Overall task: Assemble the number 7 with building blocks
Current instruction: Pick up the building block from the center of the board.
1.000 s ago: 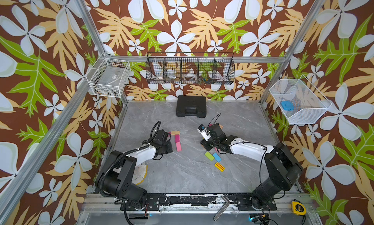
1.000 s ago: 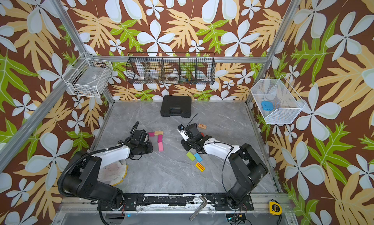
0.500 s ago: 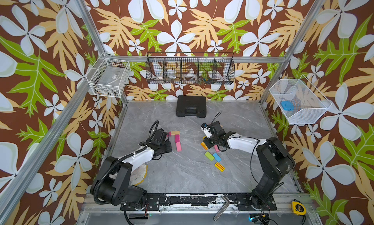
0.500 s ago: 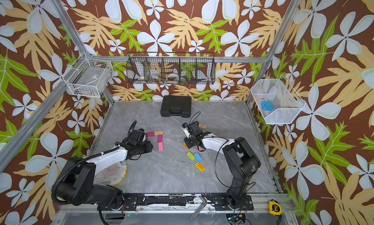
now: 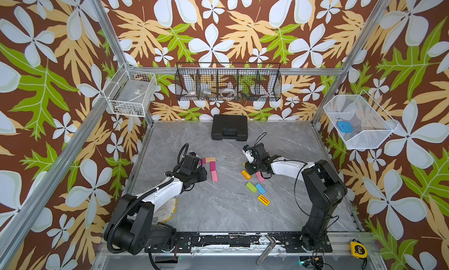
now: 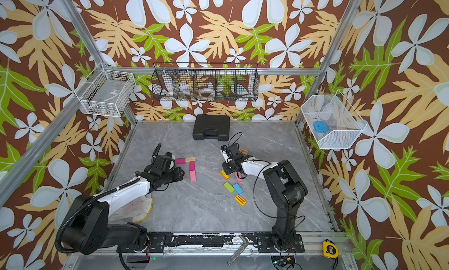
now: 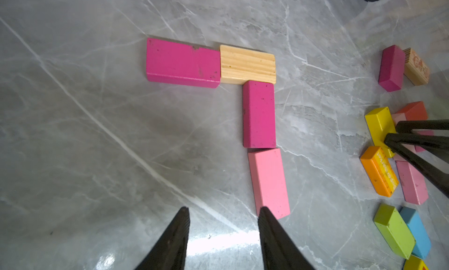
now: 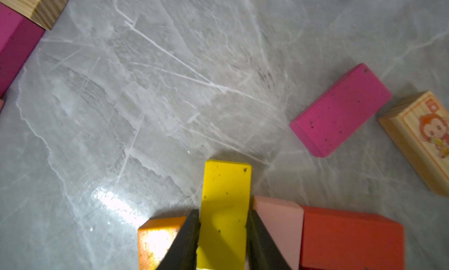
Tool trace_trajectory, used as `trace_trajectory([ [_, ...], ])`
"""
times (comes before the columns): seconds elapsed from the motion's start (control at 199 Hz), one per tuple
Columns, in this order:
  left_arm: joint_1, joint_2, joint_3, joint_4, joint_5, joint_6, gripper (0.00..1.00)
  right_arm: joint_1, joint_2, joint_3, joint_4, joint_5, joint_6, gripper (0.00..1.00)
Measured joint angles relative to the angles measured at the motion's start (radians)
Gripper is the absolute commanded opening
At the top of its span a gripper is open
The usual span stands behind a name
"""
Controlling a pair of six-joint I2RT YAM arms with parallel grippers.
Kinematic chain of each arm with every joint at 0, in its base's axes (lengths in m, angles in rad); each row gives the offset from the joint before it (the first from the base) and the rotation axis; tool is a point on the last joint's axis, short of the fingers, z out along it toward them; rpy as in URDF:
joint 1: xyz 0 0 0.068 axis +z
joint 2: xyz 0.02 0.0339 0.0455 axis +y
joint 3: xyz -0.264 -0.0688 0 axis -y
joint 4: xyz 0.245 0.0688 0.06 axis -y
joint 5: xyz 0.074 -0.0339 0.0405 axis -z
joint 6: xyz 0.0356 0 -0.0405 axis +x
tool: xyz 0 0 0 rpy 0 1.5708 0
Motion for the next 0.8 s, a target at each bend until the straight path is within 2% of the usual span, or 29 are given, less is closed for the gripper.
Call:
trace_trajectory([
  [0.406,0.001,-0.017,-0.008,0.005,-0.002,0.0,0.52,0.0,0.055,0.067,-0.027,0.001,0.003,0.38],
  [0.802,0.003,-0.048,-0.018,0.017,-0.005,0.0,0.6,0.001,0.124,0.155,-0.059,-0.029,0.018,0.32],
])
